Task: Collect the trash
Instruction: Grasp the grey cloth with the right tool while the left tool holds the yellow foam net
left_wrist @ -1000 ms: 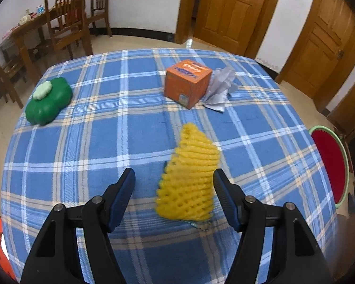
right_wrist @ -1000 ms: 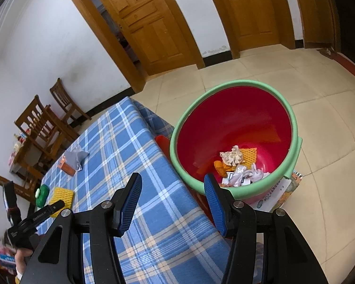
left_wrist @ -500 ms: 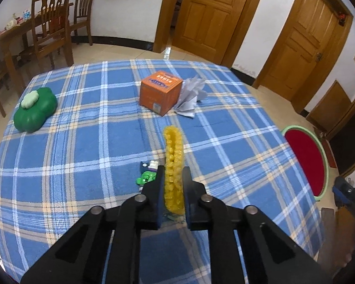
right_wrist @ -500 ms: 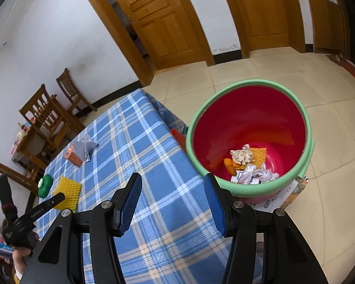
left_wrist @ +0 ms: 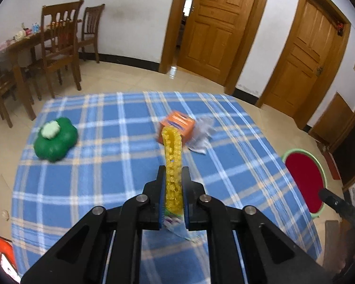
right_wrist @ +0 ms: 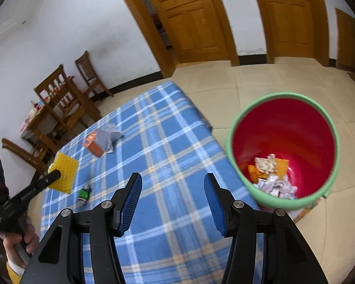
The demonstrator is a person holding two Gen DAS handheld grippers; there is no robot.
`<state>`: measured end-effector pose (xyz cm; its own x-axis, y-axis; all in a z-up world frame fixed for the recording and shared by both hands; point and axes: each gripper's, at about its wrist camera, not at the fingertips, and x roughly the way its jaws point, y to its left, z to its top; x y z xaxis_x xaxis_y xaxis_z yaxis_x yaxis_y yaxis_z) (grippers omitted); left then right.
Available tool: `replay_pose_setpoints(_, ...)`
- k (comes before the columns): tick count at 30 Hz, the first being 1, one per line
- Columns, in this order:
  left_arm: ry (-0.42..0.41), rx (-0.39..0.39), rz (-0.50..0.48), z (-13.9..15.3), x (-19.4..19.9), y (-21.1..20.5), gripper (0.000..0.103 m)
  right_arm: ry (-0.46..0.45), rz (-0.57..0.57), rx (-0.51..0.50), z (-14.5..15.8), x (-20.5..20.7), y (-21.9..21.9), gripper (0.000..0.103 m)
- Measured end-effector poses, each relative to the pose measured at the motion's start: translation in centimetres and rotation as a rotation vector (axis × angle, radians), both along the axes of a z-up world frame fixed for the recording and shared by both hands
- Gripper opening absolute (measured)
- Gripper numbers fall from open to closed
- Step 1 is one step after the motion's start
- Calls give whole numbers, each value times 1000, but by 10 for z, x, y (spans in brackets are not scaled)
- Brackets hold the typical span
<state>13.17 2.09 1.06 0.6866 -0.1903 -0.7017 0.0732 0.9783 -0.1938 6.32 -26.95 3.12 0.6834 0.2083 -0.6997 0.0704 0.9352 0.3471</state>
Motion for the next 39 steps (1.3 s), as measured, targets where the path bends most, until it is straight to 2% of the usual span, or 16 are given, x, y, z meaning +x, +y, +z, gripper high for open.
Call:
replay_pose_setpoints(6, -22, 49, 58, 0, 20, 18, 11, 2, 68, -16, 3, 24, 26, 56)
replay_pose_setpoints(15, -10, 11, 96, -23, 48, 31, 11, 19, 148, -18, -4, 73, 72, 56)
replay_pose_setpoints(26, 8, -17, 108, -47, 53, 40, 11, 47, 260, -40, -18, 128, 131, 55)
replay_pose_setpoints(30, 9, -18, 108, -48, 54, 40, 11, 63, 291, -36, -26, 144, 147, 44)
replay_pose_setpoints(37, 7, -27, 99, -50, 52, 40, 11, 87, 302, -50, -40, 165, 164, 32)
replay_pose_setpoints(39, 9, -29, 100, -50, 51, 40, 11, 95, 296, -49, -44, 169, 165, 23)
